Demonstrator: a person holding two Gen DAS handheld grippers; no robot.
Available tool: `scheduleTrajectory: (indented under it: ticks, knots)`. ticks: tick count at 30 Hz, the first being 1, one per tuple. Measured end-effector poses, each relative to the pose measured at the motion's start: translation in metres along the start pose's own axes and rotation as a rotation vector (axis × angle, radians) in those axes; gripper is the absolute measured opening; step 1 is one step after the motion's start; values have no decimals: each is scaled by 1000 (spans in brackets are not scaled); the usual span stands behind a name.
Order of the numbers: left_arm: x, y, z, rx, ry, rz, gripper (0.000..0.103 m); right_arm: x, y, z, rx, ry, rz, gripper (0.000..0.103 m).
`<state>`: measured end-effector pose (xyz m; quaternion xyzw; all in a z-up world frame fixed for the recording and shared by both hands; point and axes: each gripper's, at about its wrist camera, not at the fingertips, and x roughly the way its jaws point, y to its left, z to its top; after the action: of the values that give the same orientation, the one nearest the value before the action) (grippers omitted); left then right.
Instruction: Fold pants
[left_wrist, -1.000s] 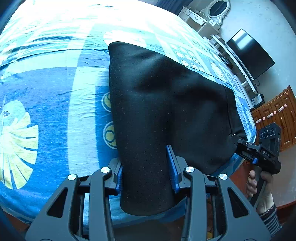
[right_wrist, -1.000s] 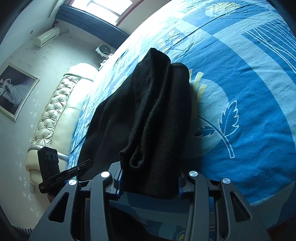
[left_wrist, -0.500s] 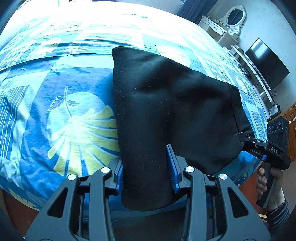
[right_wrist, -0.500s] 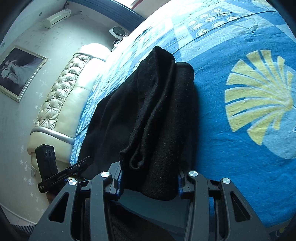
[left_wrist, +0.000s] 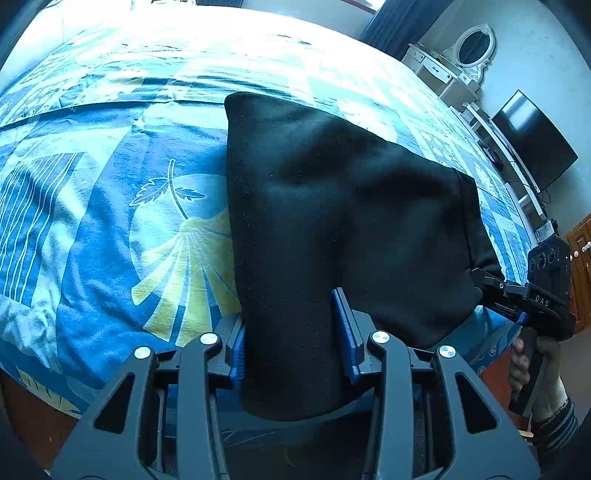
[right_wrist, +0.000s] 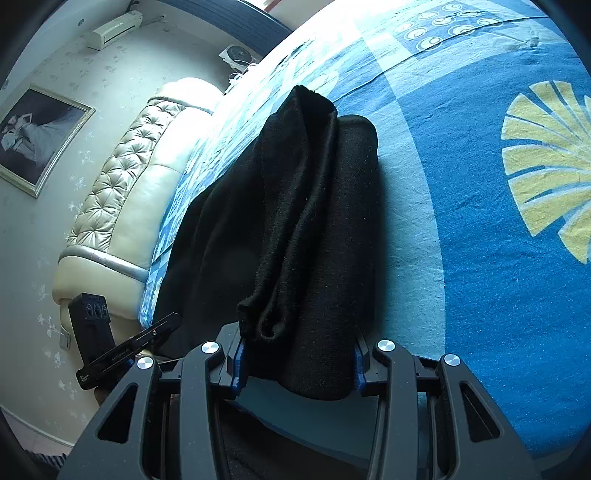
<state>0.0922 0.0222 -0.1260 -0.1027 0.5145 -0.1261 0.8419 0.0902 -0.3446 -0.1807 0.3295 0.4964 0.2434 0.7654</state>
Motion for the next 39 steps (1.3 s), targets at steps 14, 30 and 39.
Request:
scheduleTrajectory:
  ticks: [14,30,39]
  knots:
    - [-18,12,-7,33,-64,-114,72,-20,2,4,-27,-46,3,62]
    - [38,51,96,-122,-17,-349,91,25,-17,105,46,-43,66,73]
    - [71,55,102,-147,74,-332,34,48,-1,102,-24,-12,52,43]
